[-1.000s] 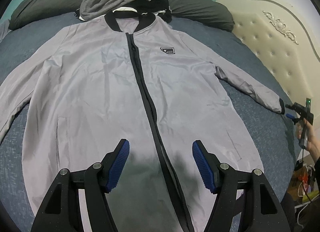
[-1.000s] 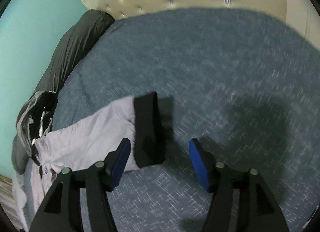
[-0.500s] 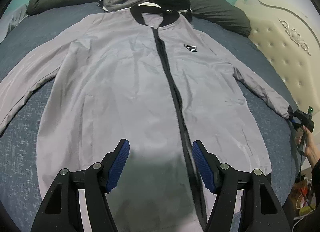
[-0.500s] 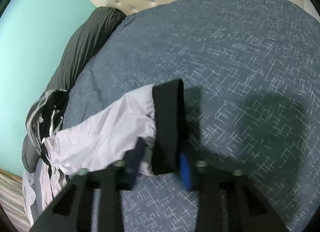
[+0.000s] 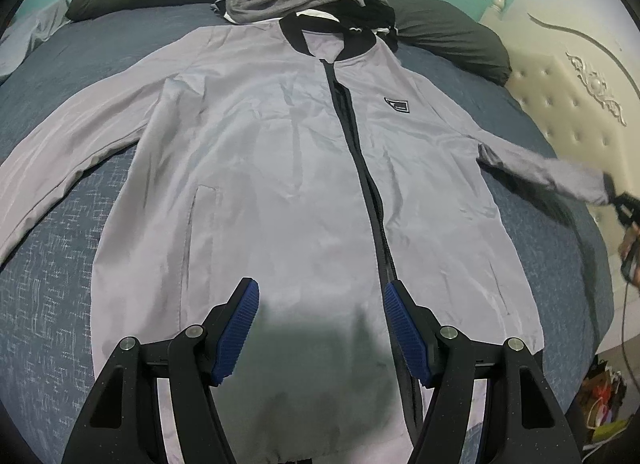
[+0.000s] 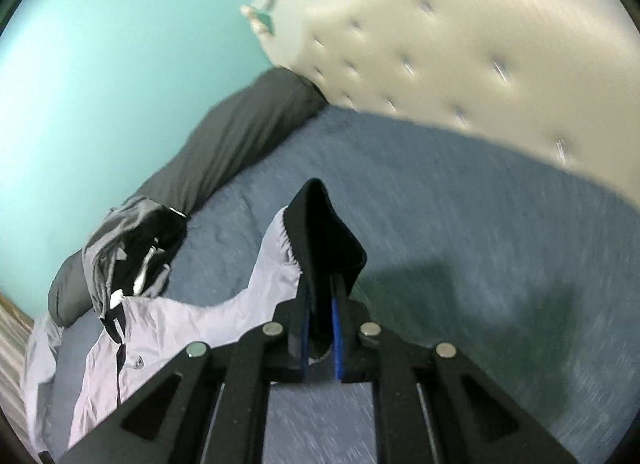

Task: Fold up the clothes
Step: 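Lift the sleeve by its cuff with the right tool and fold it across the jacket front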

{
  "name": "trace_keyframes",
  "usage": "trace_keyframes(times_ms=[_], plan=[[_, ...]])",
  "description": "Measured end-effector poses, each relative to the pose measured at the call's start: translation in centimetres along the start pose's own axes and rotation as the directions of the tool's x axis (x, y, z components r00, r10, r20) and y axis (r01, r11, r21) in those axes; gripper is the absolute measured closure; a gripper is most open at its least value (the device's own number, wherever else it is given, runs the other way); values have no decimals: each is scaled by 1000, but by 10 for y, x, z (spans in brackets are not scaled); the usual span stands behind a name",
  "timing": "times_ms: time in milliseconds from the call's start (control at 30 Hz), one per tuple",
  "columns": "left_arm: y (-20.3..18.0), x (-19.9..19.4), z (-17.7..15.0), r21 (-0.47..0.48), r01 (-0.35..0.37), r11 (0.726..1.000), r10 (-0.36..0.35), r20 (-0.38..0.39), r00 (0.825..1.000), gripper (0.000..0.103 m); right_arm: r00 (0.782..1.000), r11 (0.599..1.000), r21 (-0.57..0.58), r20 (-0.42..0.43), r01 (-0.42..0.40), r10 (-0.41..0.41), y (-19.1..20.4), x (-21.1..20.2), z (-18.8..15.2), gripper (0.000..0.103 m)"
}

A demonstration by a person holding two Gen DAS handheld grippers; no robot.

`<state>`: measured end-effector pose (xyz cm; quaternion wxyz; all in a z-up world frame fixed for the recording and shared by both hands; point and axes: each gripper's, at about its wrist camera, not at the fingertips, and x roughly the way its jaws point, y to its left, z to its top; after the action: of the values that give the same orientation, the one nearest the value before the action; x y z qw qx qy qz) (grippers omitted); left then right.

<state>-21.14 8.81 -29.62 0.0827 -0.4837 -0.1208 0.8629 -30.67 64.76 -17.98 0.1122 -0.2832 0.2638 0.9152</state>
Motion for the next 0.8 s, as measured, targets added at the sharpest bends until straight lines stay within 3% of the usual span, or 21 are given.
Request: trace_keyframes(times_ms=[267,467,633,800], plan=[[7,-9,-1,-20,6,1000,-6,16,1000,34,994,993,-83,57,-89,94,68,-30,40,95],[13,-26,-2,-30,15,999,-14,39,999,34,974,964,-172,62,-203,217,143,-57,52,95],[17,-46,-5,-34,27,999,-25,64,998,34,928,892,-275,2,-358,373,241,-79,38,95],[21,-75,-9,-34,42,999,-39,102,994,34,855,780,-361,-120,-511,505,348,-93,-8,95]])
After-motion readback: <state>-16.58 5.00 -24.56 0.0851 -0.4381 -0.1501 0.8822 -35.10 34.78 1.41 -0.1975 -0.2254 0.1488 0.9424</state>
